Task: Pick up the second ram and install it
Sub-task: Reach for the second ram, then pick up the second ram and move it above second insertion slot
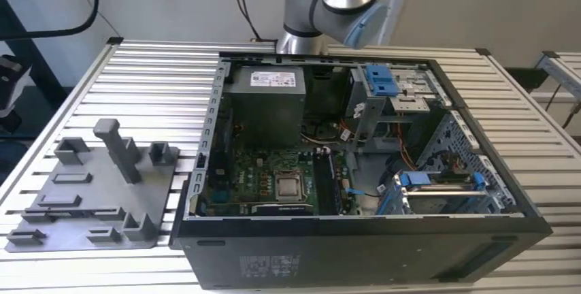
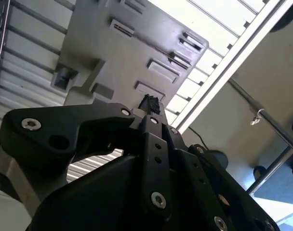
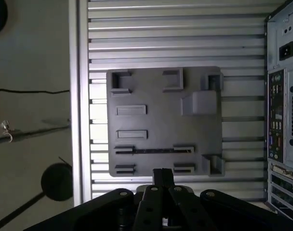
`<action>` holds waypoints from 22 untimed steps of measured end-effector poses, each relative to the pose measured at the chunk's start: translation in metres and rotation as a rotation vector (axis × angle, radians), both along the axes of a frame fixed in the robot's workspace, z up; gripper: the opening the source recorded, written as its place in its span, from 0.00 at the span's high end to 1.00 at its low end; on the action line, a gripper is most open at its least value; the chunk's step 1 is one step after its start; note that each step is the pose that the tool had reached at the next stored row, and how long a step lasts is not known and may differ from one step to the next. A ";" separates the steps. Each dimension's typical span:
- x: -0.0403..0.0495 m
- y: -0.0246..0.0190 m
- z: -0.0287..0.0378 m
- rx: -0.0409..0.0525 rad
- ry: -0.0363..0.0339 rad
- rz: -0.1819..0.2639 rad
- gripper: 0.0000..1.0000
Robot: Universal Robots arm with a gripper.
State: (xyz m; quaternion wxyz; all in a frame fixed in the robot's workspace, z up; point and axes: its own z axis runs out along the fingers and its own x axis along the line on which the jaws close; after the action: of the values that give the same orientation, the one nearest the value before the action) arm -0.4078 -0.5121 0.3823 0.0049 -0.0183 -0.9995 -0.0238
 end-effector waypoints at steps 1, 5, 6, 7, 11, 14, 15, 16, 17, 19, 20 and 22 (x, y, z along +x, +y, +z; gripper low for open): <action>0.0001 -0.0013 -0.0001 0.0000 0.0000 0.000 0.89; 0.0000 -0.0021 0.0000 0.0000 0.0000 0.006 0.89; 0.0001 -0.0022 0.0000 -0.0001 0.0001 0.010 0.89; 0.0001 -0.0022 0.0000 0.0000 0.0000 0.015 0.89; -0.0002 -0.0023 -0.0001 0.0000 -0.0001 0.044 0.89; -0.0006 -0.0023 -0.0001 0.0001 -0.0001 0.051 0.89; -0.0006 -0.0023 -0.0001 0.0001 0.0000 0.052 0.89; -0.0007 -0.0023 -0.0001 0.0000 0.0000 0.052 0.89; -0.0009 -0.0023 -0.0001 0.0000 0.0000 0.052 0.89; -0.0009 -0.0022 0.0000 0.0000 0.0000 0.052 0.89; -0.0009 -0.0022 -0.0001 0.0000 0.0000 0.052 0.89; -0.0009 -0.0023 -0.0001 0.0000 0.0000 0.052 0.89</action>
State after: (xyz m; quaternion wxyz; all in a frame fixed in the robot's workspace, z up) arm -0.4088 -0.5144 0.3823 0.0055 0.0075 -0.9997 -0.0237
